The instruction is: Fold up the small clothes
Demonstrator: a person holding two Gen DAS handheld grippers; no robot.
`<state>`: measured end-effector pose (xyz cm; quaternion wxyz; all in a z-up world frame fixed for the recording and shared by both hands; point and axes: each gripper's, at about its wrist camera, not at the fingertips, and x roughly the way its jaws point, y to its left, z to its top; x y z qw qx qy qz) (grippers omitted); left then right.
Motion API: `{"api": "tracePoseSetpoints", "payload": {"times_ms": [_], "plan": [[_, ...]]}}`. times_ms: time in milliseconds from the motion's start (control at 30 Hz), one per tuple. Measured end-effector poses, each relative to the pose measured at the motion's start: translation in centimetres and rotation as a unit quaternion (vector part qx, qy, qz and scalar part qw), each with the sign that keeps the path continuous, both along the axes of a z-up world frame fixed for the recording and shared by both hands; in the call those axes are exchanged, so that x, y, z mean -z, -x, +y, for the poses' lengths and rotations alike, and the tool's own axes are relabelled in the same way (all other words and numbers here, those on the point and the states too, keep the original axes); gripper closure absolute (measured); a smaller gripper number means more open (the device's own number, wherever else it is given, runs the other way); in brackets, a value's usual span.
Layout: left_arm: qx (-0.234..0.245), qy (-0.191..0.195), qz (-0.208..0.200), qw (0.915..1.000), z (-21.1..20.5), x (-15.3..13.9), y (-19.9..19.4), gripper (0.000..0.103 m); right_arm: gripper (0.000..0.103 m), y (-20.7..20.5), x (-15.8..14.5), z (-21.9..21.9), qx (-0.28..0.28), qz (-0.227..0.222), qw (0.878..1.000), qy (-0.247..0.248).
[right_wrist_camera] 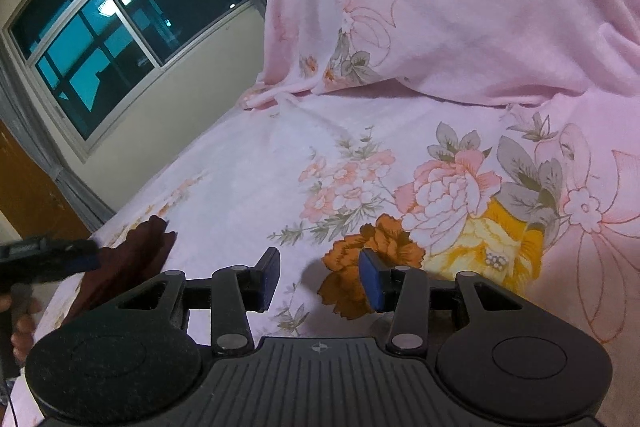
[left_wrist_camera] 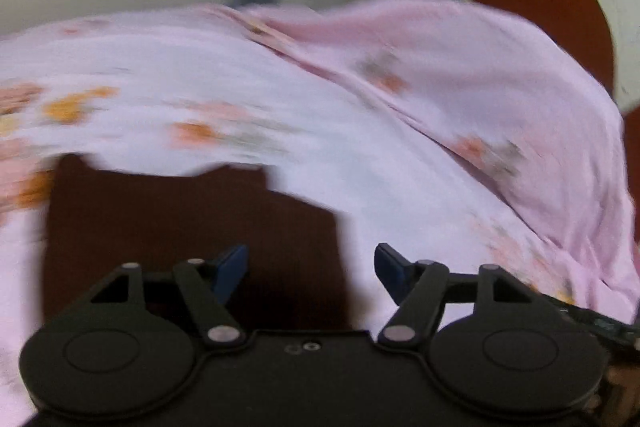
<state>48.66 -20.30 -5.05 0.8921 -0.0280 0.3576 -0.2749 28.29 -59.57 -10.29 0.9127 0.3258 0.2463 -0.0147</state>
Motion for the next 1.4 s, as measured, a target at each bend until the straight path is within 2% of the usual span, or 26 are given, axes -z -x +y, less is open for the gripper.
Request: {"api": "tracePoseSetpoints", "payload": {"times_ms": [67, 167, 267, 333, 400, 500, 600, 633, 700, 733, 900, 967, 1067, 1267, 1400], "plan": [[-0.050, 0.000, -0.019, 0.9986, 5.5, 0.0, 1.6, 0.036, 0.059, 0.2, -0.7, 0.5, -0.006, -0.004, 1.000, -0.006], [-0.112, -0.029, -0.041, 0.9924, 12.8, 0.7, 5.3, 0.036, 0.059, -0.3, -2.4, 2.7, -0.029, -0.017, 0.999, -0.018], [-0.123, -0.046, -0.034, 0.9908, 16.8, 2.5, 9.5, 0.036, 0.059, -2.4, -3.8, 7.4, -0.094, -0.027, 0.993, -0.060], [-0.099, -0.057, -0.020, 0.9932, 16.9, 4.0, 11.2, 0.037, 0.059, -4.3, -4.3, 11.2, -0.144, -0.019, 0.985, -0.095], [-0.071, -0.082, -0.024, 0.9938, 15.8, 5.2, 12.0, 0.040, 0.059, -5.8, -4.6, 15.1, -0.190, -0.015, 0.973, -0.132], [-0.067, -0.107, -0.050, 0.9907, 14.0, 6.0, 11.6, 0.040, 0.059, -7.3, -4.6, 18.8, -0.207, 0.006, 0.968, -0.144], [-0.091, -0.086, -0.047, 0.9911, 14.5, 6.4, 10.4, 0.040, 0.059, -8.7, -3.6, 20.1, -0.205, 0.031, 0.963, -0.174], [-0.090, -0.089, -0.045, 0.9909, 14.5, 6.6, 10.6, 0.041, 0.059, -9.2, -3.1, 20.5, -0.196, 0.046, 0.963, -0.178], [-0.066, -0.061, -0.045, 0.9949, 14.7, 5.8, 11.3, 0.041, 0.059, -10.3, -1.9, 20.6, -0.184, 0.074, 0.958, -0.207], [-0.061, -0.062, -0.049, 0.9950, 14.6, 5.7, 11.8, 0.042, 0.059, -10.5, -1.7, 20.6, -0.183, 0.071, 0.955, -0.221], [-0.047, -0.090, -0.049, 0.9936, 13.9, 6.9, 11.7, 0.042, 0.060, -11.2, -1.0, 20.8, -0.172, 0.092, 0.960, -0.200], [-0.049, -0.060, -0.037, 0.9963, 14.5, 6.4, 11.8, 0.043, 0.060, -11.2, -1.0, 20.5, -0.169, 0.094, 0.961, -0.199], [-0.047, -0.081, -0.051, 0.9943, 14.7, 6.2, 13.0, 0.043, 0.059, -10.8, -1.0, 20.6, -0.167, 0.094, 0.962, -0.194], [-0.041, -0.068, -0.046, 0.9957, 14.1, 6.3, 13.2, 0.043, 0.059, -10.6, -0.8, 21.1, -0.163, 0.094, 0.962, -0.199], [-0.035, -0.074, -0.056, 0.9951, 13.2, 6.0, 13.0, 0.043, 0.059, -10.7, -0.9, 21.2, -0.163, 0.096, 0.963, -0.194]]}}
